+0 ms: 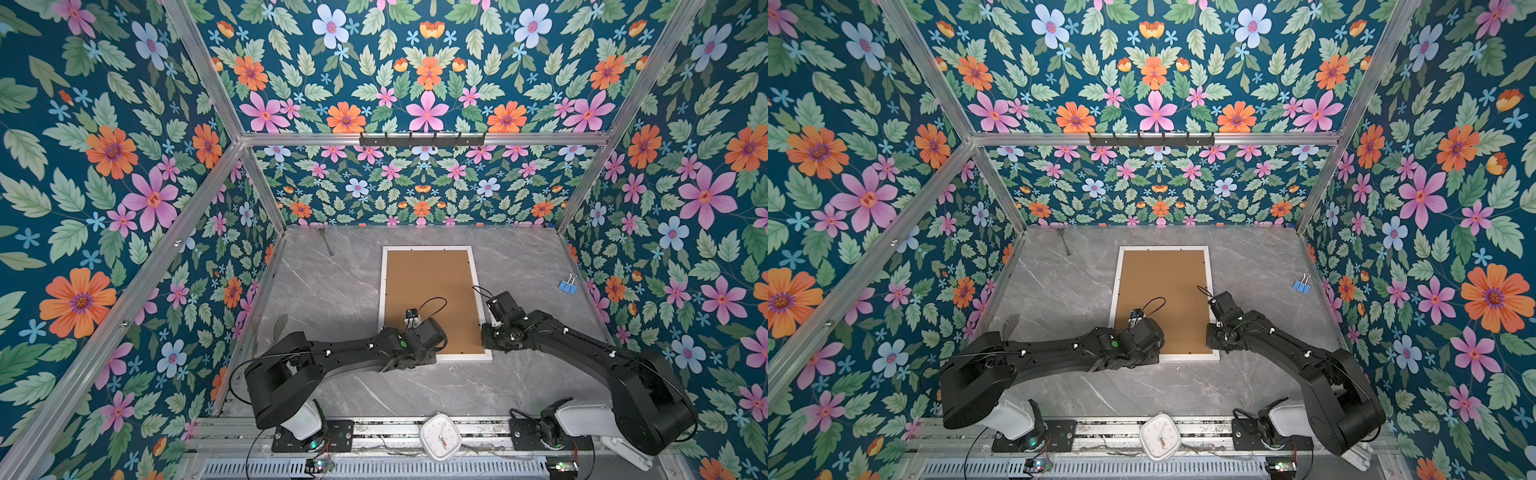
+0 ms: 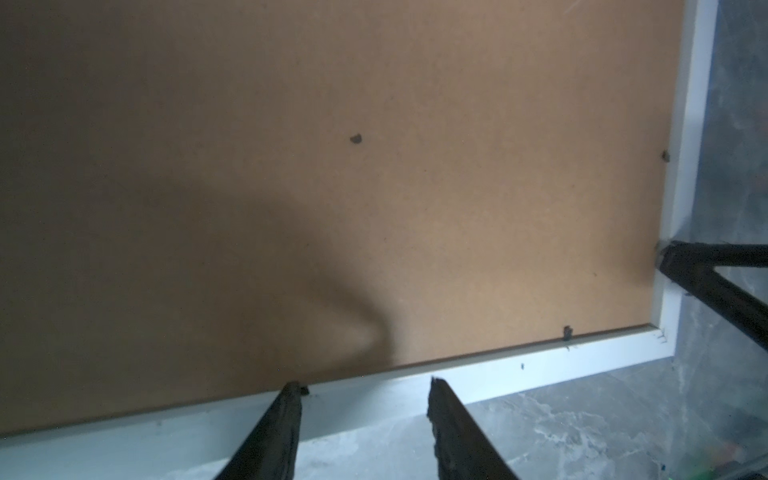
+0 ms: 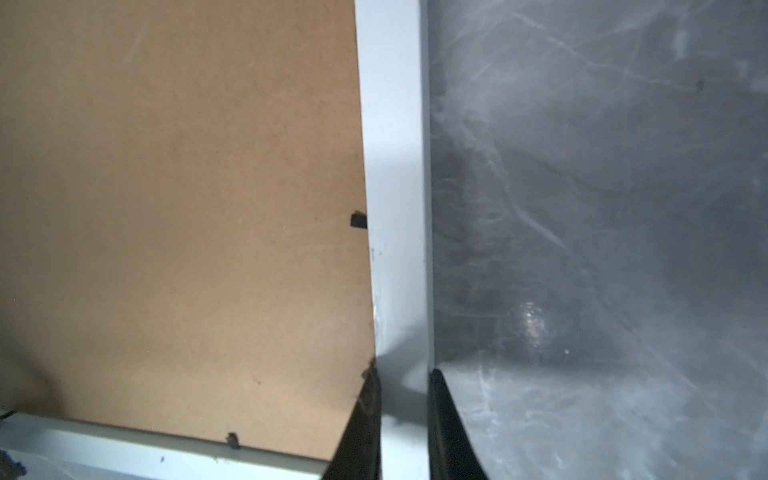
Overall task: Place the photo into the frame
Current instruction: 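Move the left gripper to pinch the frame edge nearest the robot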
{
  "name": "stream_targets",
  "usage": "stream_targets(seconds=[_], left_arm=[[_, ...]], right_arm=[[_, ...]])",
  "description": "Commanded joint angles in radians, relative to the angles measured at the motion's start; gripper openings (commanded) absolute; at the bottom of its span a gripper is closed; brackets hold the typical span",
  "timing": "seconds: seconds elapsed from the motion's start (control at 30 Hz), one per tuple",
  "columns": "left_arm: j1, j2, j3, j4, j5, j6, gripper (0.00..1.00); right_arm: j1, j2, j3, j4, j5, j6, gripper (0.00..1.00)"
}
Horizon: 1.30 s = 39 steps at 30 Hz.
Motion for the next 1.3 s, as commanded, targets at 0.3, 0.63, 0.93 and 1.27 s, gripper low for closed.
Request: stream_targets(seconds=[0.3, 0.63, 0.93, 1.27], left_arm=[[0.0, 0.03, 0.013, -0.003, -0.034, 0.002, 0.52], [0.0, 0.045, 0.014, 0.016, -0.049, 0.003, 0.51], [-0.001, 0.052, 0.008, 0.025, -0.056, 0.003, 0.51], [0.007, 0.022, 0.073, -0.087, -0.055, 0.041, 0.5]], right_arm=[[-0.001, 0.002, 0.0, -0.008, 0.026, 0.01, 0.02], [0.0, 0.001, -0.001, -0.007, 0.023, 0.008, 0.0], [-0.002, 0.002, -0.001, -0.008, 0.02, 0.007, 0.0], [0.0, 0.002, -0.001, -0.007, 0.017, 0.005, 0.0]])
